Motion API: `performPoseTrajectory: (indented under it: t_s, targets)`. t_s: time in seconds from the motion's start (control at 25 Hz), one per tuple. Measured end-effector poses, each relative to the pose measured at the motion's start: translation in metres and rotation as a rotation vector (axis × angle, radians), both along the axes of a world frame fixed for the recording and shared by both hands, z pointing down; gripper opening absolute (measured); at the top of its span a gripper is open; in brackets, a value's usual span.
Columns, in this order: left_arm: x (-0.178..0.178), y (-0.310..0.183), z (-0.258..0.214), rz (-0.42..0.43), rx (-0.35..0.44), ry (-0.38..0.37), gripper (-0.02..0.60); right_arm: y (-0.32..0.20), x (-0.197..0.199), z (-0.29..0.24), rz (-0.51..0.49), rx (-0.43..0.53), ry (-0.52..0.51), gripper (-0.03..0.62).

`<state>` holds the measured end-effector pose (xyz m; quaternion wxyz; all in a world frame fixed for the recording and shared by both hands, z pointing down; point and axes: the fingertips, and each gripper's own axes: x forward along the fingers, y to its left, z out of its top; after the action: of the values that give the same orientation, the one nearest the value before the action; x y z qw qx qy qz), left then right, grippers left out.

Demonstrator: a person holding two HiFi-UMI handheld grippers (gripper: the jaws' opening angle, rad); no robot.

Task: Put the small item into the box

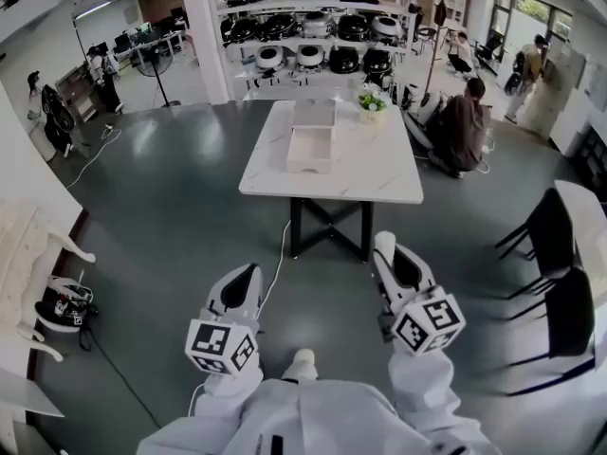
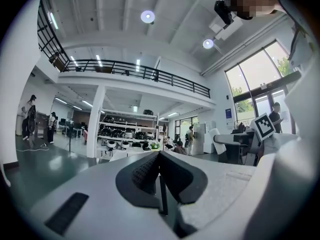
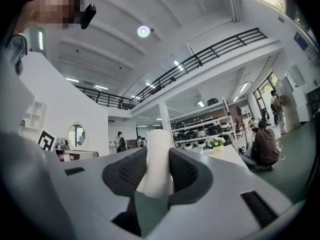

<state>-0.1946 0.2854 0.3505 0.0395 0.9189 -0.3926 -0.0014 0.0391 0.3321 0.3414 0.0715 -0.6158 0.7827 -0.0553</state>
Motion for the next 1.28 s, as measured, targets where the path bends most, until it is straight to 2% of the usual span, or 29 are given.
performPoseTrajectory:
  t_s: [0.28,0.72,1.04,1.28]
  targets:
    - [0.019,-0.037,0.010,0.004,-0.018,-0.001,-0.002,-0.039,0.015,0.015,0.000,-0.027,-0.015,0.118]
    - [0.057,-0.147,0.026,0.056,-0.052,0.000,-0.002,-0.141,0.035,0.035,0.003,-0.073,-0.004,0.118]
    - [0.067,-0.224,0.036,0.075,-0.071,0.007,-0.002,-0.212,0.044,0.039,0.024,-0.091,-0.034,0.118]
    - [0.070,-0.252,0.044,0.088,-0.084,0.013,-0.002,-0.241,0.043,0.043,0.031,-0.089,-0.049,0.118]
